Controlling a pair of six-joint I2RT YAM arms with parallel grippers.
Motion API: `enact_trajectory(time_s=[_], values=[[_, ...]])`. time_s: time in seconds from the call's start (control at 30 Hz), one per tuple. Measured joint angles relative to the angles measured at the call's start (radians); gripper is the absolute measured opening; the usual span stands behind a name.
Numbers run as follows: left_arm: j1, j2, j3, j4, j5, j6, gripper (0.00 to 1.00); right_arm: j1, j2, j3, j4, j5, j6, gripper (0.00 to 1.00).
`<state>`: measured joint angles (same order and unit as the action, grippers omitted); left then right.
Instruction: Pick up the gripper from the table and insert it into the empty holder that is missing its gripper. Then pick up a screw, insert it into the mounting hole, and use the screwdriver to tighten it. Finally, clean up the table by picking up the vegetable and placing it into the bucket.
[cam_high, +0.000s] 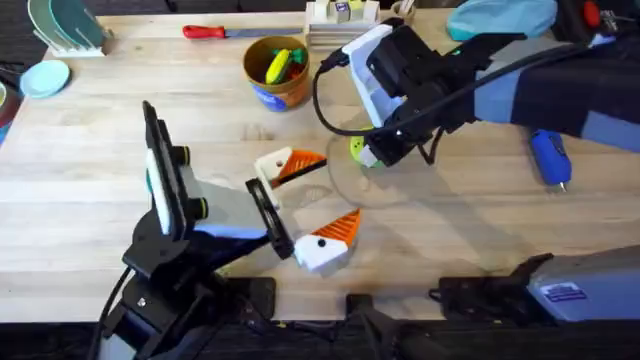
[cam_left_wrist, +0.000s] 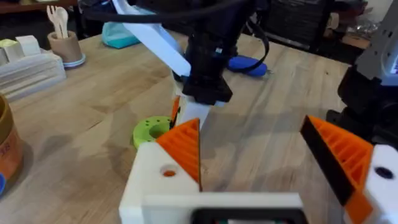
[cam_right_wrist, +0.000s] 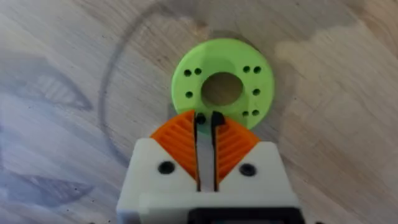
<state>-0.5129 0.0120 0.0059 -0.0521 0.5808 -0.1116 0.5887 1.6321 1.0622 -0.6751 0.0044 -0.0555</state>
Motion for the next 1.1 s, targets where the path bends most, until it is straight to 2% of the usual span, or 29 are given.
enact_trajectory(time_s=[0.1, 0.17, 0.5, 0.63, 1.1], values=[[0.0, 0.0, 0.0, 0.0, 0.0, 0.0, 0.993, 0.0, 0.0, 0.0, 0.001, 0.003, 0.0, 0.042], [0.0, 0.0, 0.0, 0.0, 0.0, 0.0, 0.993, 0.0, 0.0, 0.0, 0.002, 0.003, 0.003, 0.008], [0.0, 0.0, 0.0, 0.0, 0.0, 0.0, 0.993, 0.0, 0.0, 0.0, 0.0, 0.003, 0.003, 0.005], [0.0, 0.0, 0.0, 0.0, 0.0, 0.0, 0.992, 0.0, 0.0, 0.018, -0.05, 0.006, 0.003, 0.005], [0.0, 0.0, 0.0, 0.0, 0.0, 0.0, 0.993, 0.0, -0.036, 0.258, -0.274, 0.018, 0.003, 0.005]])
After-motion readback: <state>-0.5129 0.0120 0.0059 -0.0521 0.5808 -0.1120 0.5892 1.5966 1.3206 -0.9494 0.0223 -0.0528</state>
